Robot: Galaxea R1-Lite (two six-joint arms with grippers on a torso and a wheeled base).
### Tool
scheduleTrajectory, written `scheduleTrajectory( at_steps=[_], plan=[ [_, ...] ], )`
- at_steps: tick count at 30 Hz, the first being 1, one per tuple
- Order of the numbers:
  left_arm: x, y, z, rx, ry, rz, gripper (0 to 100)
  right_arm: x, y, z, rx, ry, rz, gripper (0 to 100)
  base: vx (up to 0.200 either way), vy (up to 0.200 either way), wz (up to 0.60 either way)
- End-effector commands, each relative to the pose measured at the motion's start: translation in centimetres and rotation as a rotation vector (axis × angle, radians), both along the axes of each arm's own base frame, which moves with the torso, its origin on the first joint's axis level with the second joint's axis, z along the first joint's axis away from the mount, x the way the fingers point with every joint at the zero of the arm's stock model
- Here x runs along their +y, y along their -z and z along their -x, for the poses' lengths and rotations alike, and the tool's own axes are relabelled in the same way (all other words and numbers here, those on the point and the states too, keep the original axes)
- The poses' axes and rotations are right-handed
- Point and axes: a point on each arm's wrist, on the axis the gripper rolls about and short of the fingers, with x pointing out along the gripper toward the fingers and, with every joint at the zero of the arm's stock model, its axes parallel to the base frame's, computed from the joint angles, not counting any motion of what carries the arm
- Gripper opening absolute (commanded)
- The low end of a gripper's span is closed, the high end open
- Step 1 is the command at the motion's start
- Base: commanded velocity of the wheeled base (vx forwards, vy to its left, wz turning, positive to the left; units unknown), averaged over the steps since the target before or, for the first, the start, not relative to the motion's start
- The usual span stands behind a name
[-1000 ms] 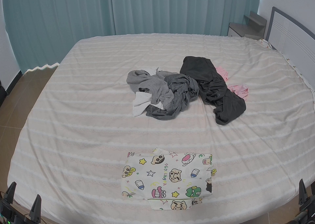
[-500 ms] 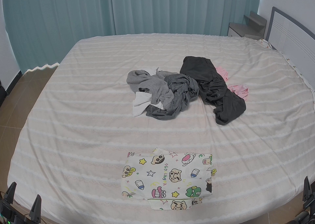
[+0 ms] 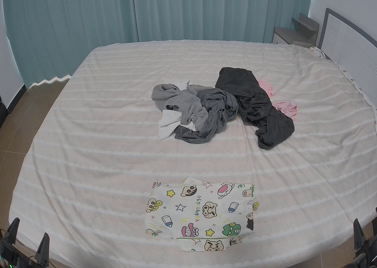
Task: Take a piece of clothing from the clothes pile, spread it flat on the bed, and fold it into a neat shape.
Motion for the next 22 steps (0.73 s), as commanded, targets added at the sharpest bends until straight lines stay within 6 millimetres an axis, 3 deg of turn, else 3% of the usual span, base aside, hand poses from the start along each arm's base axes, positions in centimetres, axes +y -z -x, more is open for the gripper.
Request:
scheduleTrajectory(
  at_steps=[1, 22],
  plan=[
    [0.0, 0.29, -0.03, 0.004, 0.002, 0.0, 100, 0.19, 0.57, -0.13, -0.005, -0.089, 0.009, 100, 0.0, 0.0, 0.0],
    [0.0, 0.29, -0.03, 0.004, 0.0, 0.0, 100, 0.14, 0.53, -0.18, -0.02, -0.069, -0.007, 100, 0.0, 0.0, 0.0]
  ],
)
